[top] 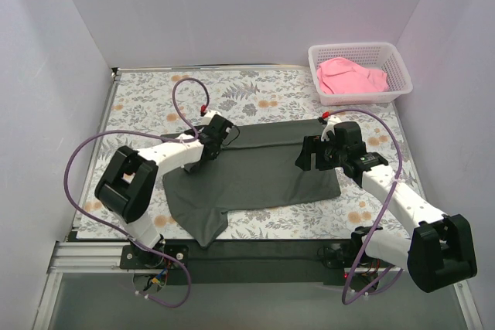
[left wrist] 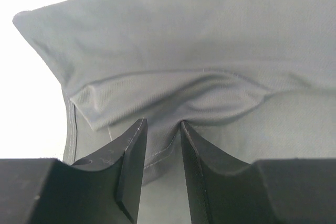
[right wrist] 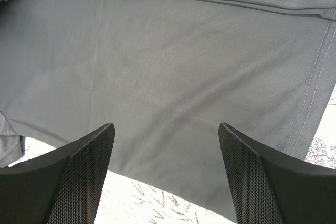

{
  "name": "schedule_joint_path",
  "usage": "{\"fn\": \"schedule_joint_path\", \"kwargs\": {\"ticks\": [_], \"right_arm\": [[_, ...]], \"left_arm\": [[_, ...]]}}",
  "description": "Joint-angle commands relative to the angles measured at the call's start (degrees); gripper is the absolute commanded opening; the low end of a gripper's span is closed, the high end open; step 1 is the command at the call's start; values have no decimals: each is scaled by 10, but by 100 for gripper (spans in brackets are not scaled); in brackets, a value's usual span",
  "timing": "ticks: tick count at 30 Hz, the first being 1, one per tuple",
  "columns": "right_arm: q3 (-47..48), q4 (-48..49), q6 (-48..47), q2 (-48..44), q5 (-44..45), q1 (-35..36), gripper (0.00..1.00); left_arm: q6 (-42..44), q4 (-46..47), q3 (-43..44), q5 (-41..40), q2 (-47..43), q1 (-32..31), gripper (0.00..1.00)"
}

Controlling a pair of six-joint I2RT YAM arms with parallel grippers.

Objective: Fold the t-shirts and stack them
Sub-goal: Fold the tshirt

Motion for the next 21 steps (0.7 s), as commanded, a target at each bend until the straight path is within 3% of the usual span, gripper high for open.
{"fn": "schedule_joint_path", "kwargs": {"ticks": [1, 10, 18, 21], "right_arm": [[-5, 16, -8, 6, -7, 0, 73], [-8, 16, -10, 9, -6, 0, 73], [0, 21, -18, 12, -27, -1, 72], [0, 21, -22, 8, -34, 0, 72]], "left_arm": [[16, 17, 31, -24, 18, 16, 31], [26, 17, 94, 7, 45, 80, 31], [5, 22, 115, 29, 97, 93, 31], [-20, -6, 122, 34, 68, 93, 40]]}}
